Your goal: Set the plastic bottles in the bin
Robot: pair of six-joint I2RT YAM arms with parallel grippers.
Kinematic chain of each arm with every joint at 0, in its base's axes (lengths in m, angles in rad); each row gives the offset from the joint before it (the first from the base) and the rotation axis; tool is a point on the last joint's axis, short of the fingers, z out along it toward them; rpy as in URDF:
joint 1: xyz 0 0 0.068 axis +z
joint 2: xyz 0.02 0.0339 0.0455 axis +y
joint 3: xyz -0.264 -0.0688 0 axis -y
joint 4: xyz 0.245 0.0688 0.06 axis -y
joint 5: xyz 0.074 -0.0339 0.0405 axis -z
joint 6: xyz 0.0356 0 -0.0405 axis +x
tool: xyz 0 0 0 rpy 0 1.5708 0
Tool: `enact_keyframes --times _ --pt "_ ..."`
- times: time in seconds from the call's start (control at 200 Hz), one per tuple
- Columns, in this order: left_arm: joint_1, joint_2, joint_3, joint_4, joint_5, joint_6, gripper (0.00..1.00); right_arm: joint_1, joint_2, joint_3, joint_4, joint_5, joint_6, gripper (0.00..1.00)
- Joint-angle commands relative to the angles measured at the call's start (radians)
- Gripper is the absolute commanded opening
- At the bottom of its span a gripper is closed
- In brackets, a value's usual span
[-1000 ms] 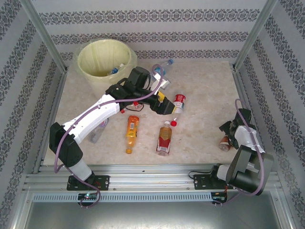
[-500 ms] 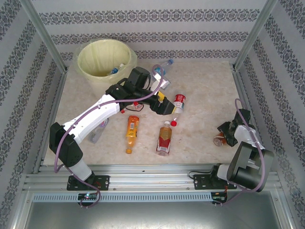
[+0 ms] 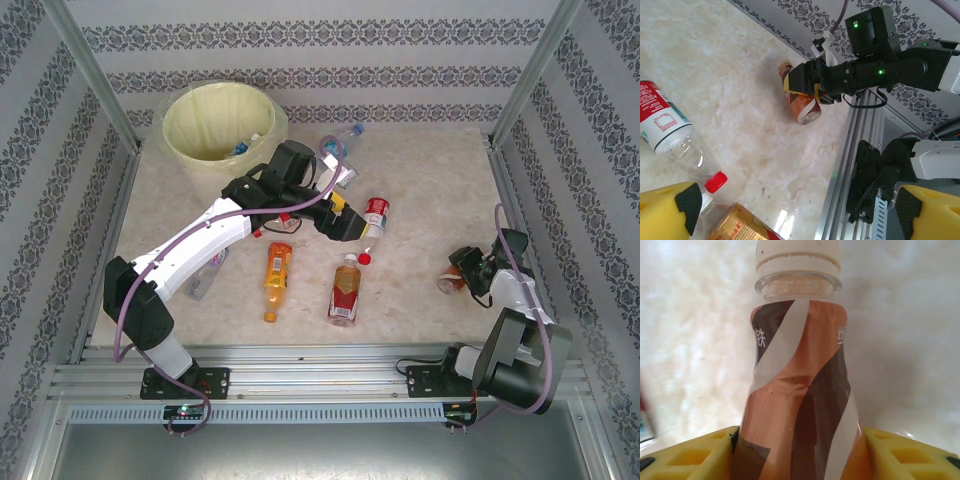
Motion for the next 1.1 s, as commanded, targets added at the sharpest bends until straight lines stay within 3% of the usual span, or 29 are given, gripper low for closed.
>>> enact_keyframes --times 0.0,0.185,0.395,0.669,1.094 --pt "-0.01 0.014 -0.002 -0.019 0.005 0.006 1.0 0.009 -0.033 -0.023 0.106 -0.159 0.006 0.54" --pt "-0.01 0.027 -0.013 0.005 0.026 -0.023 1.0 0.073 -0.085 -0.012 0.186 -0.279 0.044 0.53" --pt "-0.009 0.029 -0.028 0.05 0.036 -0.075 1.0 0.21 -0.189 0.03 0.316 -0.366 0.14 0.54" --pt "-0.005 0.028 -0.072 0.176 0.108 -0.189 1.0 0.385 -0.286 0.118 0.506 -0.362 0.299 0.55" --pt "0.017 -0.004 -0.24 0.759 0.292 -0.613 1.0 0.633 -0.28 0.242 0.696 -0.299 0.364 0.54"
